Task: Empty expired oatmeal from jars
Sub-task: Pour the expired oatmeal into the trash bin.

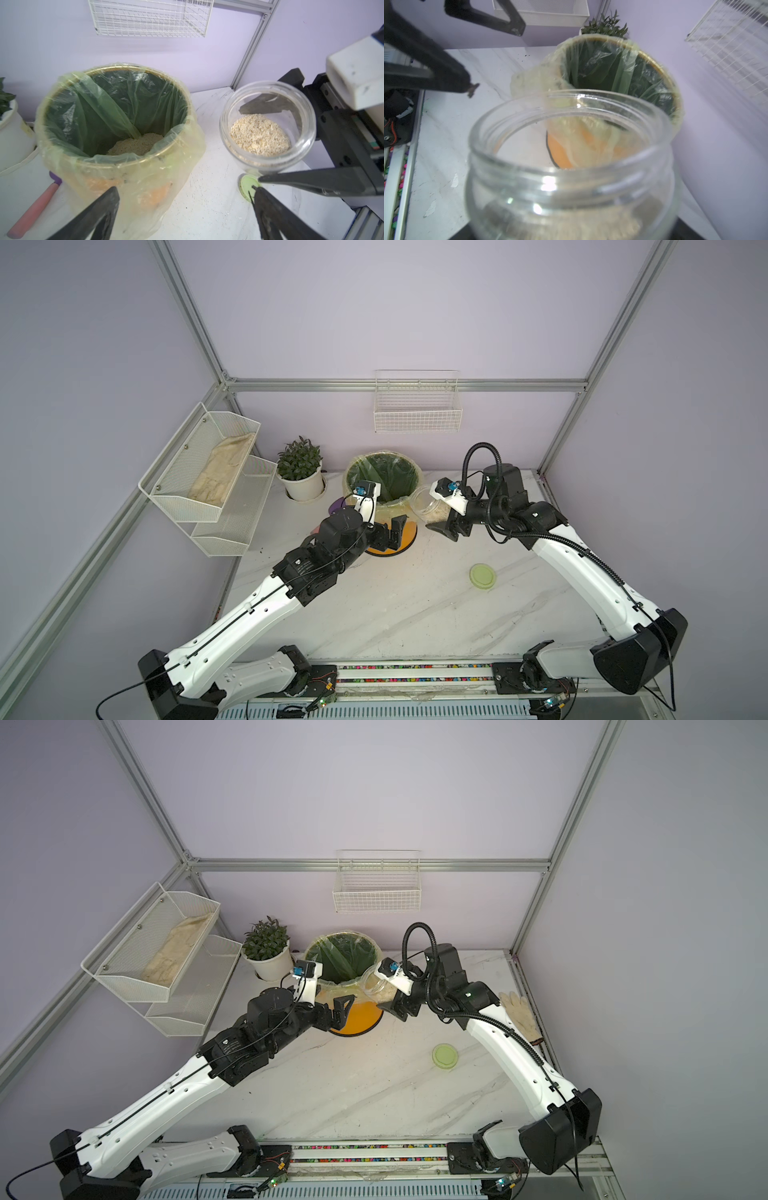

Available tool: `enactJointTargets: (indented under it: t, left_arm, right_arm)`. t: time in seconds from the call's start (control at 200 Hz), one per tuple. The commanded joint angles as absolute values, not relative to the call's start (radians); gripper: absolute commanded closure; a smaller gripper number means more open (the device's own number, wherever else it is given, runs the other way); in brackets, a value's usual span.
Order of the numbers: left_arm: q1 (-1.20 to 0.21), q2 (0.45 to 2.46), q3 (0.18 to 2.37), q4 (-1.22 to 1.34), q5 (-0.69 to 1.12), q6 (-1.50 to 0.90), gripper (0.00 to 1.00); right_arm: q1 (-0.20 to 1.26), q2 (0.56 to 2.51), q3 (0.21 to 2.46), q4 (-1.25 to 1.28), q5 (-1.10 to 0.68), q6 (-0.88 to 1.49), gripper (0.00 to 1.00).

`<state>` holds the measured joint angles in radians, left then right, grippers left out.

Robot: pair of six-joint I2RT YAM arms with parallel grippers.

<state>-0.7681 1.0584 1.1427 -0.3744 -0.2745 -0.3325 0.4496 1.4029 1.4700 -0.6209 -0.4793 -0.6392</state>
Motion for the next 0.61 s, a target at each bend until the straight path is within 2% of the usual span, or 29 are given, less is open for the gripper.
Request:
enactJointTargets:
  t: [0.0,0.245,0.355,0.6]
  left_arm:
    - [-0.763,1.003,1.109,-0.345,-0.407,-0.354,0.00]
    - [-0.737,0.985,1.056,-0.339,-0.439,-0.371,0.00]
    - [-0.727,0.976,1.027,-0.340,-0.454,-0.378,0.00]
    - [-0.702,0.941,0.966,-0.348,-0.469,-0.399,0.00]
  right_arm:
    - [0.447,1.482,1.623,-0.645,-0.419,-0.679,1.00]
    - [0.449,1.738,2.007,-0.801,-0.295,-0.800,1.00]
    - [0.481,1.834,2.151,-0.859,-0.183,-0.896,1.00]
    - [0.599,1.875,2.240,-0.826,0.033,-1.101,1.00]
